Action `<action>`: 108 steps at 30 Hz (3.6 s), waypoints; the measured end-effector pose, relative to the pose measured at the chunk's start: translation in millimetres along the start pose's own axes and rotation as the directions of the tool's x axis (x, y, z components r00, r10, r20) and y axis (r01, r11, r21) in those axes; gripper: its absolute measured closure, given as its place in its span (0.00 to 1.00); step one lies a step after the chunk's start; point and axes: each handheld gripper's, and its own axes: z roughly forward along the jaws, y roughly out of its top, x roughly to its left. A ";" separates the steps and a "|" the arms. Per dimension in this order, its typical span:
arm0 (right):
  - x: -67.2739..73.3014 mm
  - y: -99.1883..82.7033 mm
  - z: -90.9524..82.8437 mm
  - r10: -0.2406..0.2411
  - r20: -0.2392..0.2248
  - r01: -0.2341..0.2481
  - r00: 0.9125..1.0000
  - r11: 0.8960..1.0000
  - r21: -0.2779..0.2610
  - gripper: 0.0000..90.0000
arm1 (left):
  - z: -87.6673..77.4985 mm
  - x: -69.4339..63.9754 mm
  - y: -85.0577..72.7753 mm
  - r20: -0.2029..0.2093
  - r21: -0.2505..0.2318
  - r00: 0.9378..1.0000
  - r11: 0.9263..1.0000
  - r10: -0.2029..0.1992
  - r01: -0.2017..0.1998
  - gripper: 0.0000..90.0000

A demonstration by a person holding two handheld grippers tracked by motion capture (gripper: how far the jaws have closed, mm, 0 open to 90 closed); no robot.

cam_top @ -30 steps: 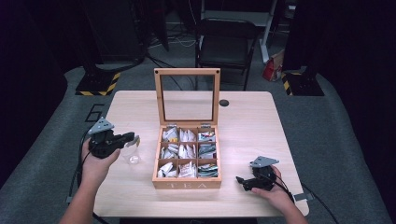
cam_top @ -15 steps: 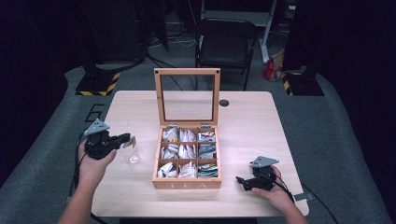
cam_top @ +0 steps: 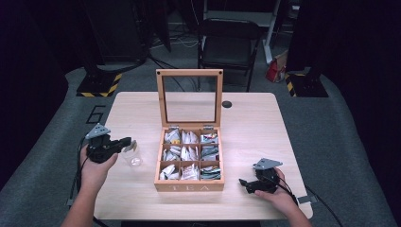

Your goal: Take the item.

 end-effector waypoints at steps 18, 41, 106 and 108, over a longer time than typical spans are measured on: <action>0.1 0.0 0.1 0.001 0.001 -0.001 1.000 1.000 -0.001 0.11 | 6.8 4.7 -11.8 -0.005 0.019 1.000 1.000 -0.017 0.017 1.00; 0.1 0.0 0.1 0.000 0.001 0.000 1.000 1.000 -0.001 0.11 | 11.3 8.2 -22.4 -0.012 0.040 0.999 0.999 -0.029 0.030 0.99; 0.0 0.0 0.1 0.000 0.000 0.000 1.000 1.000 0.000 0.11 | -26.4 35.3 -59.6 -0.160 0.021 0.982 0.994 -0.103 0.107 0.44; 0.1 0.0 0.1 0.000 0.001 0.000 1.000 1.000 -0.001 0.11 | -26.4 37.3 -63.5 -0.163 0.022 0.981 0.994 -0.105 0.110 0.44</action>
